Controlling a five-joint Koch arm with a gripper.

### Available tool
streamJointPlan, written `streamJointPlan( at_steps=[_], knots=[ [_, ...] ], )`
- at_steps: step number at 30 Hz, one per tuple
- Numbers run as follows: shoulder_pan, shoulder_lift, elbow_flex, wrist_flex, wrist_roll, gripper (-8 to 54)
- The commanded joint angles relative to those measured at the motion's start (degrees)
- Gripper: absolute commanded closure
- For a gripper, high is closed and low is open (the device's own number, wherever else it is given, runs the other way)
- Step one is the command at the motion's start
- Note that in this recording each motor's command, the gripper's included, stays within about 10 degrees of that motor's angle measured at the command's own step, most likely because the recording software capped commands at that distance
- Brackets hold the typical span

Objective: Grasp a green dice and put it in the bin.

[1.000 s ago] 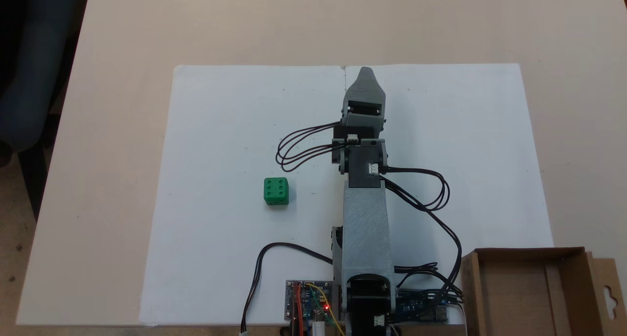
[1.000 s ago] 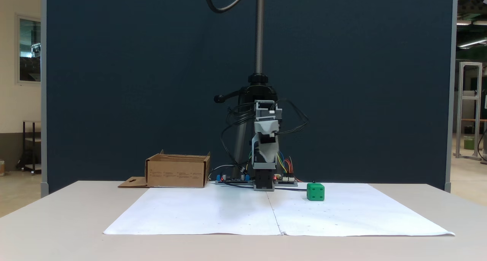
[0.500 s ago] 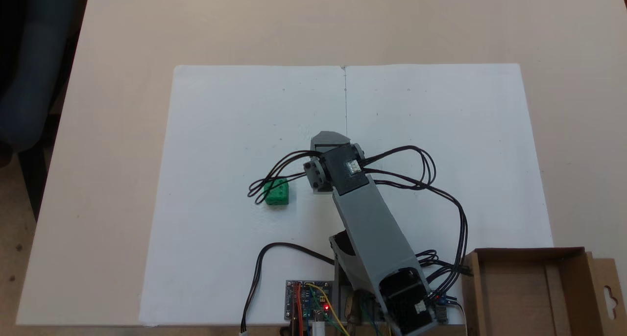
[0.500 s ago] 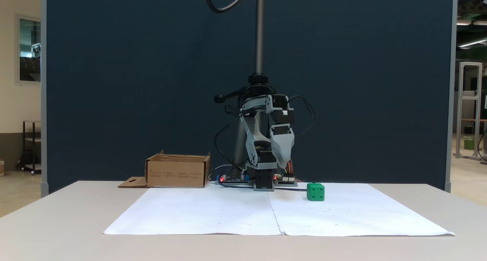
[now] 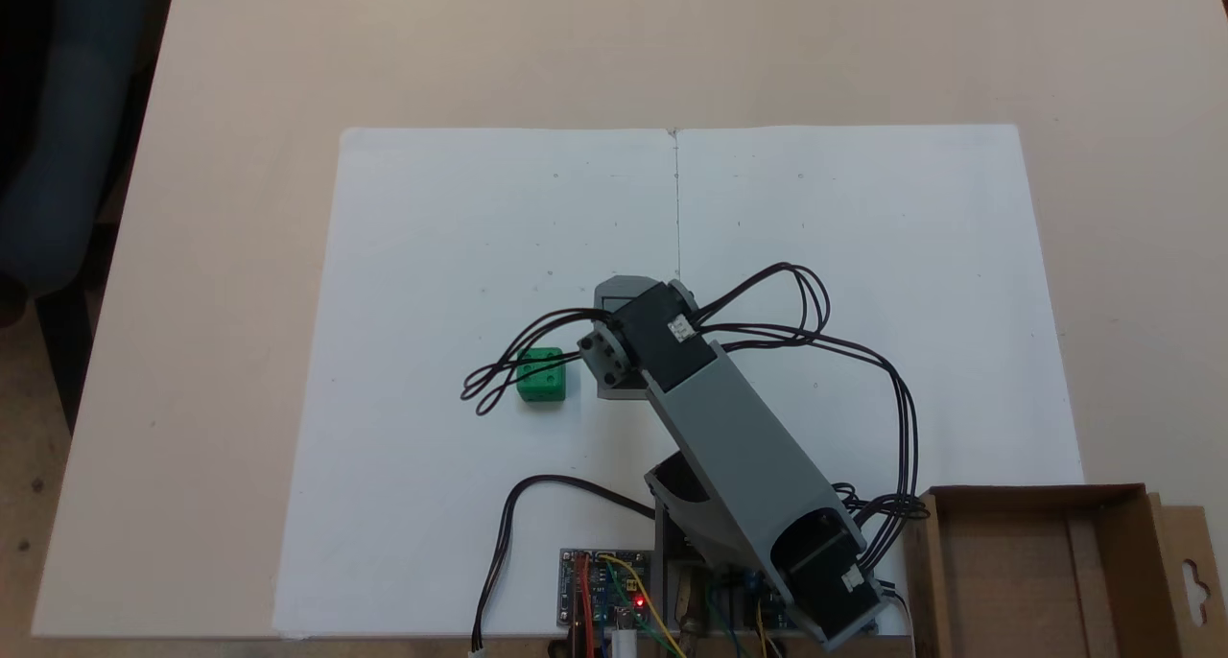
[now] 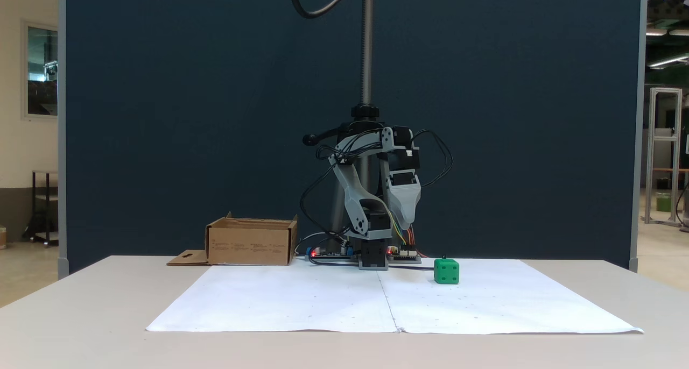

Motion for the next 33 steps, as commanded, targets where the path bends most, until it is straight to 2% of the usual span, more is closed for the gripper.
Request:
streamJointPlan(
  at_steps=[1,13,23,33],
  knots=[
    [0.0,-0.6,-4.0,2.5,7.5,1.1],
    [-6.0,-5.0,-4.1,0.1,17.8,2.6],
    [-7.5,-11.1,-4.0,-5.3,22.5,2.5],
    [-10.7,-17.8,-4.0,-13.3,22.6,2.4]
  ],
)
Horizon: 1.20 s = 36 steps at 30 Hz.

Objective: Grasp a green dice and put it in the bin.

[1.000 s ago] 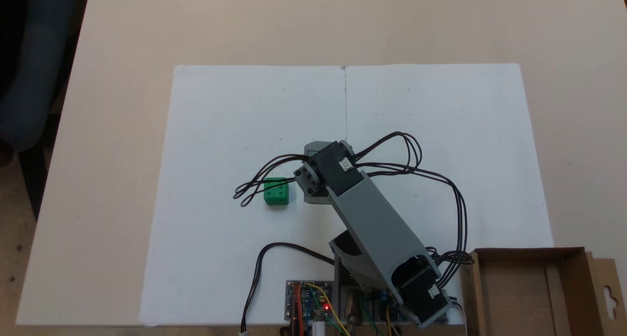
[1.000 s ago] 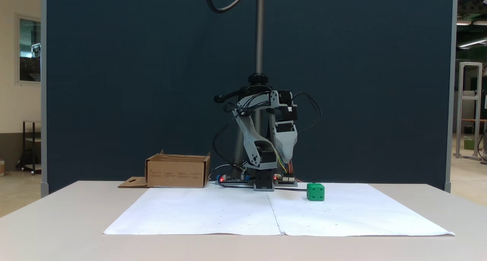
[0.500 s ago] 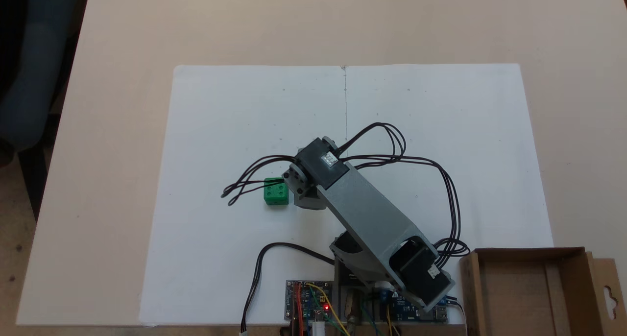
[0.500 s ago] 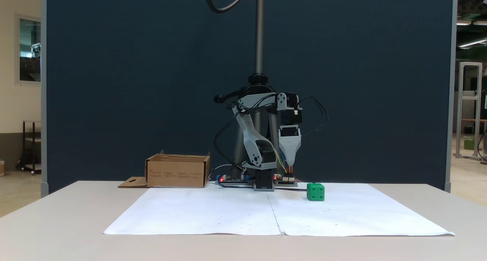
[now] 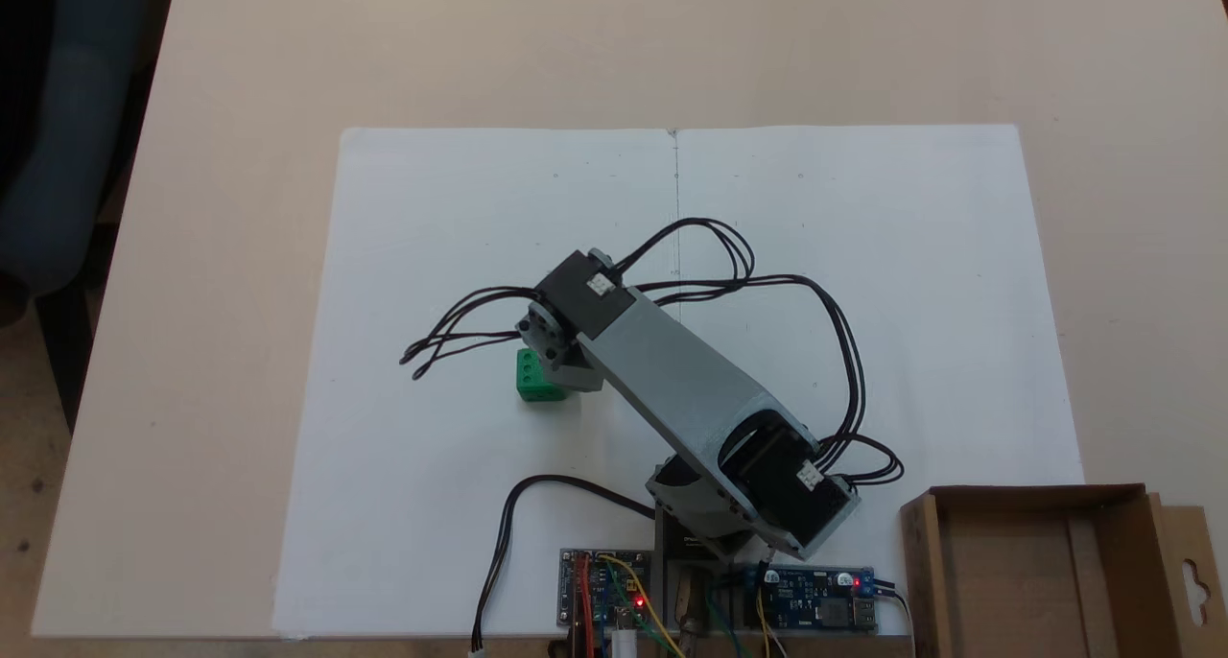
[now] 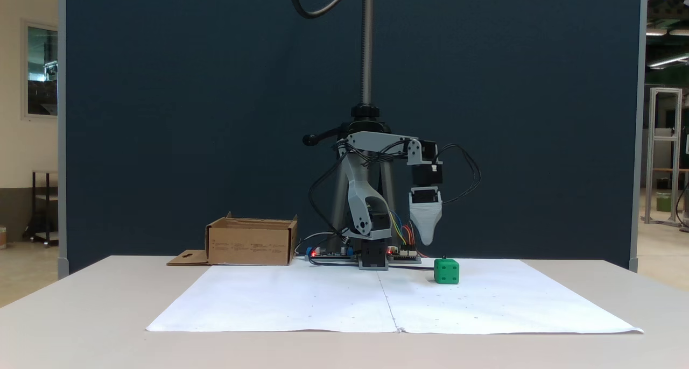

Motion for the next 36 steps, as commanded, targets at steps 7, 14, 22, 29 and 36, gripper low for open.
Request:
streamJointPlan(
  at_steps=[7,14,22,29,36],
  knots=[
    [-7.2,-2.0,-2.9,-1.9,4.5,3.2],
    [-11.6,-5.0,-2.7,-1.5,4.6,3.1],
    [-11.8,-7.3,-2.7,-4.0,4.7,3.0],
    [-11.8,-8.1,-1.5,-6.0,7.3,0.8],
    [-11.8,-9.1,0.2,-7.9,9.1,0.9]
  ],
)
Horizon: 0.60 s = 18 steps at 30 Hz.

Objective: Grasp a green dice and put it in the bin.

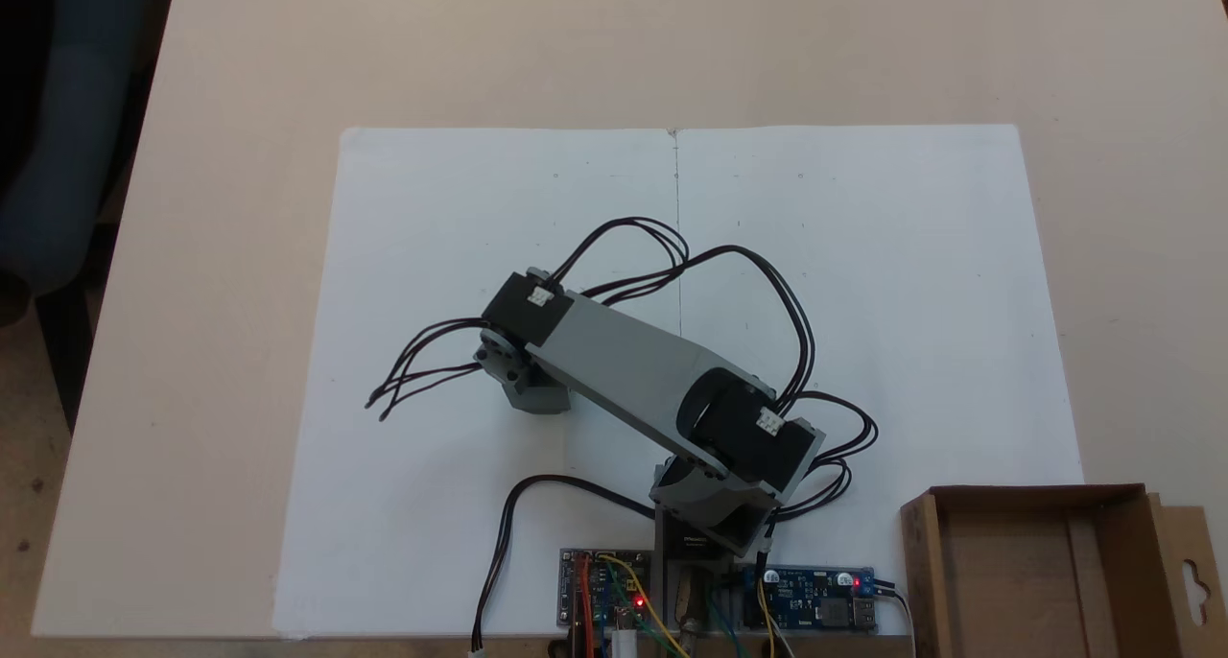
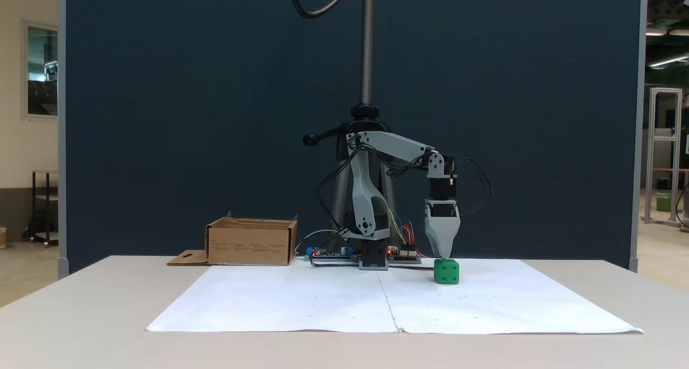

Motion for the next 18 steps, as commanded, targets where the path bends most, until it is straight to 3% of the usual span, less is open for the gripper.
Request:
streamJointPlan(
  at_steps=[1,18],
  knots=[
    [-0.4,0.6,-0.3,-2.8,4.5,0.9],
    [-1.6,0.4,5.0,-10.3,4.5,1.7]
  ],
)
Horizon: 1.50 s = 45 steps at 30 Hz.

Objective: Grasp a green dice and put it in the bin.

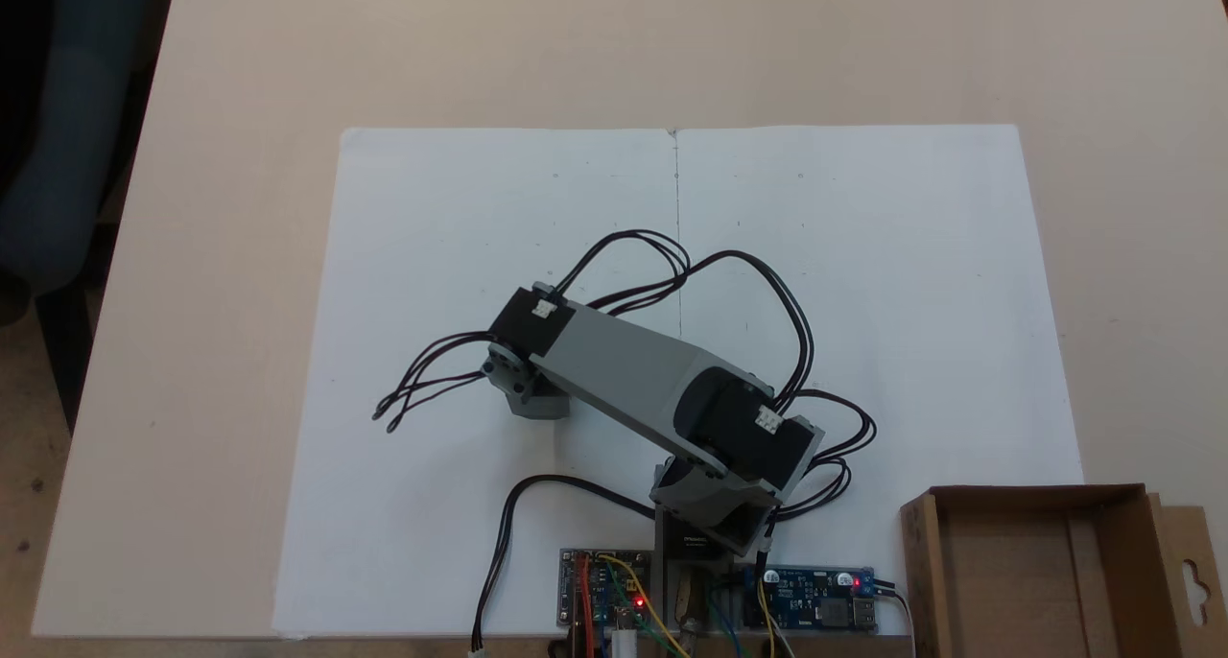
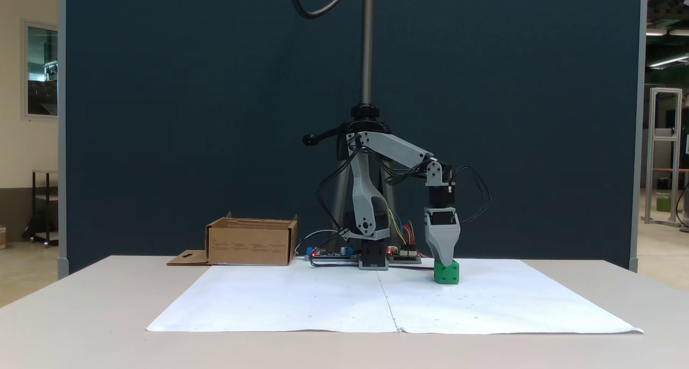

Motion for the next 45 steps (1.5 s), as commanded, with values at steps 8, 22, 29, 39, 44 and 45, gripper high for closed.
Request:
streamJointPlan(
  at_steps=[8,22,29,39,44,45],
  knots=[
    [-0.6,-0.6,0.3,-4.0,4.0,1.6],
    [-0.4,-4.3,0.2,-5.7,4.1,1.7],
    [-0.1,-6.2,0.2,-7.4,4.5,2.1],
    [1.6,-7.7,0.2,-7.0,4.5,2.1],
    [1.6,-8.3,0.3,-7.1,4.5,2.4],
    [1.6,-8.6,0.3,-7.1,4.5,2.4]
  ],
)
